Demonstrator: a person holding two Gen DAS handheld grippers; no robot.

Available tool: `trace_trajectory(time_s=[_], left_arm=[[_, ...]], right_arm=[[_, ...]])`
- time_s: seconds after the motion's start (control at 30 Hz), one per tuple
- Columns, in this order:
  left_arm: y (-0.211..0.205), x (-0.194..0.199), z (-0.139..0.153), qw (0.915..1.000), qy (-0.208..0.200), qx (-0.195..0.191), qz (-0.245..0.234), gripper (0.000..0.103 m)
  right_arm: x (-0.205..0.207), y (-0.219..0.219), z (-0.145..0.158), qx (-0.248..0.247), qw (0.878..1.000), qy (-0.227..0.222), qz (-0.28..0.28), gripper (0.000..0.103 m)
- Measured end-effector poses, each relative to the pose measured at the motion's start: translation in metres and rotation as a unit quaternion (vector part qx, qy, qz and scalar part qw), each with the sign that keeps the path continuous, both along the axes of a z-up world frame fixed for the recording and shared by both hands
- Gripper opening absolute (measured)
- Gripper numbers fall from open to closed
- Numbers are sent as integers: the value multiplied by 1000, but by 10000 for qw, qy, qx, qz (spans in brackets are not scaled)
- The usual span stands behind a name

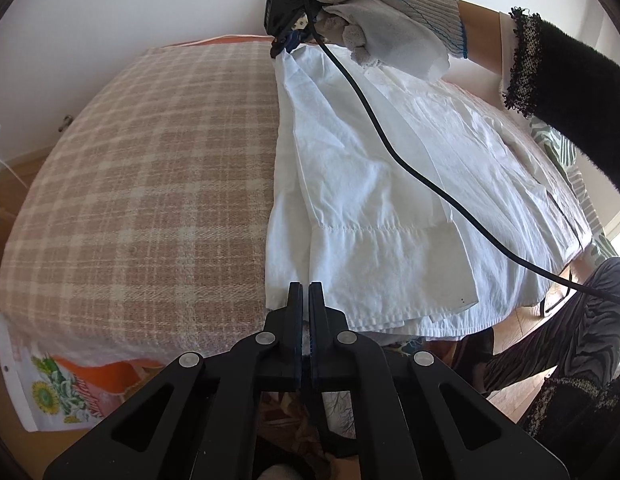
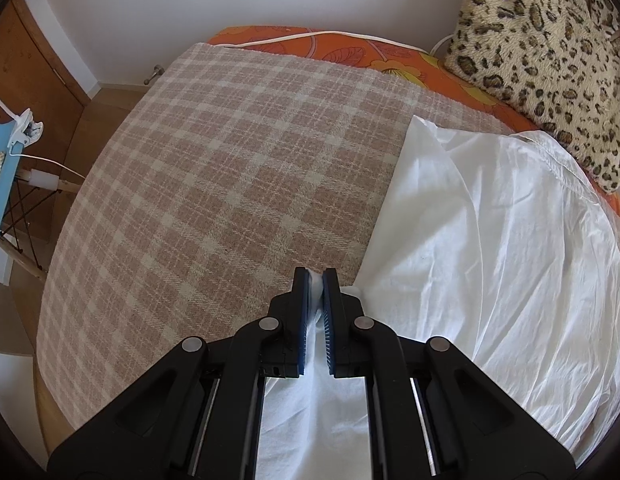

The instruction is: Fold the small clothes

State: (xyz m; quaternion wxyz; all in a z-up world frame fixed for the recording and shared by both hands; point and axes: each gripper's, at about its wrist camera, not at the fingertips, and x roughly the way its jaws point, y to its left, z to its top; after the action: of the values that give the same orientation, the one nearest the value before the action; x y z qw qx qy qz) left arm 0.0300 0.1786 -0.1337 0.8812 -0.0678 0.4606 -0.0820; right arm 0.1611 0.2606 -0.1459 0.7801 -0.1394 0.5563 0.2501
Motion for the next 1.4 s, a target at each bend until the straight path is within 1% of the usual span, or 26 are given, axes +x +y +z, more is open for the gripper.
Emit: trace_trajectory(time_s=[0.07,0.1,0.13,0.17,0.2,0.23,0.27,0.3,0.33,0.4,0.47,0.5,0.53,0.63,0.77,0.93,1.03,1.1,1.13,1.2,1.23,1.27,1.3,1.33,1.37,1.4], left_arm=[[7,2,4,9998,12,-181,104,2],[6,3,6,9996,-25,-214,156,4],[8,2,9,9995,-74,-206,209,7],[9,3,10,9995,-99,-201,241,13],[10,4,11,9994,-112,-197,274,19],[11,5,11,9993,-105,-192,319,22],[12,6,11,9992,-82,-200,348,27],[13,7,10,9990,-46,-220,384,32],[14,8,10,9987,-30,-256,436,34],[20,8,7,9980,23,-354,520,41],[23,10,5,9973,96,-436,591,43],[25,11,4,9969,138,-471,616,46],[26,12,2,9964,181,-531,642,48],[29,16,-3,9937,328,-828,677,49],[30,18,-9,9903,448,-1106,719,49],[30,22,-9,9888,442,-1227,730,49],[34,21,-9,9870,442,-1334,776,49],[35,19,-9,9872,435,-1327,776,49],[35,19,-9,9873,432,-1320,774,49],[35,18,-9,9873,426,-1319,778,49],[36,18,-9,9872,425,-1322,783,49],[36,18,-9,9869,424,-1337,793,49],[37,17,-9,9866,423,-1358,804,49],[38,16,-9,9861,422,-1384,820,49],[38,17,-9,9855,422,-1416,836,49],[39,16,-8,9851,420,-1437,852,49]], right_arm=[[-5,0,0,147,9995,47,261,8],[-7,-3,4,248,9991,31,335,8],[-8,-7,10,350,9986,19,384,11],[-10,-14,18,438,9984,6,366,20],[-12,-25,26,557,9980,-45,311,26],[-16,-36,36,617,9977,-154,249,40],[-22,-49,44,619,9975,-286,199,46],[-30,-63,51,618,9973,-351,182,46],[-39,-77,55,665,9970,-338,198,46],[-58,-110,59,833,9962,-134,203,46],[-82,-140,57,1011,9946,70,229,46],[-93,-152,56,1056,9940,143,255,46],[-105,-162,53,1076,9936,213,270,46],[-138,-186,38,1175,9910,543,335,46],[-174,-202,22,1434,9840,947,467,46],[-209,-202,-3,1571,9751,1421,648,46],[-225,-199,-20,1730,9649,1845,712,46],[-234,-195,-27,1753,9610,2004,747,46],[-238,-193,-29,1754,9604,2026,766,45],[-244,-189,-32,1757,9592,2061,805,30],[-245,-187,-34,1785,9576,2116,796,15],[-244,-187,-34,1908,9544,2176,732,11],[-241,-189,-33,2146,9475,2282,647,10],[-238,-193,-31,2640,9306,2476,556,8],[-234,-199,-29,3145,9102,2652,478,7],[-232,-203,-27,3493,8960,2716,379,7]])
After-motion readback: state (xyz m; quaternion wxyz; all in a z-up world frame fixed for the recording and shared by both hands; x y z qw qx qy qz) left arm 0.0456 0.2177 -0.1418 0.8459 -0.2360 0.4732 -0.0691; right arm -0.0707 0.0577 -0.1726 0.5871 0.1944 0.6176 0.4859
